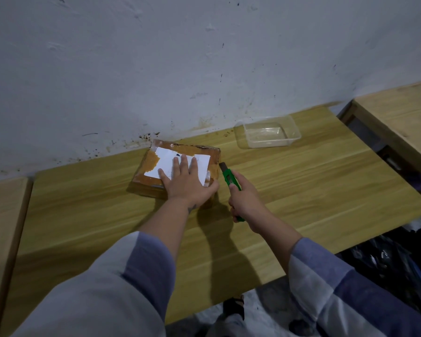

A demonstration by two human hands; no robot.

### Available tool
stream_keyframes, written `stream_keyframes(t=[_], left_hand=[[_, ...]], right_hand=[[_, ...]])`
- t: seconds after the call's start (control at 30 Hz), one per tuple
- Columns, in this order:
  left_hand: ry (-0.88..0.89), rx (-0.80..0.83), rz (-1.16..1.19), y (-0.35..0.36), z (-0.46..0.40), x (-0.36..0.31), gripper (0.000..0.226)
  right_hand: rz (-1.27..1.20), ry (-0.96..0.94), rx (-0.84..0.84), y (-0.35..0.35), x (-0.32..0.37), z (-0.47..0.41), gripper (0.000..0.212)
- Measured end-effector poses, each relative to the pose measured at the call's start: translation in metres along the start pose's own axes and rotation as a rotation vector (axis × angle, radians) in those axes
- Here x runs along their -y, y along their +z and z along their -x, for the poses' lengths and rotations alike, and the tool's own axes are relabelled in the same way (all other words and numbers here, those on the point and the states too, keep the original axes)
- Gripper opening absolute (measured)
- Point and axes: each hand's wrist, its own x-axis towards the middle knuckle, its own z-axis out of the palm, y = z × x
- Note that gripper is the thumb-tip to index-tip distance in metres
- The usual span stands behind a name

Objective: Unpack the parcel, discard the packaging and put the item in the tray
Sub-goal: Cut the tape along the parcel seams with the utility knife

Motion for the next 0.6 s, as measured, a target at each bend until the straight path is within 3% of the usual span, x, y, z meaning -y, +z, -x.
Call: stream_keyframes(t=[0.6], left_hand=[[0.008, -0.017, -0.043, 0.005, -0.001, 0.000, 0.083]], right_hand=[[0.198, -0.032, -0.085, 0.013, 0.009, -0.002, 0.048]])
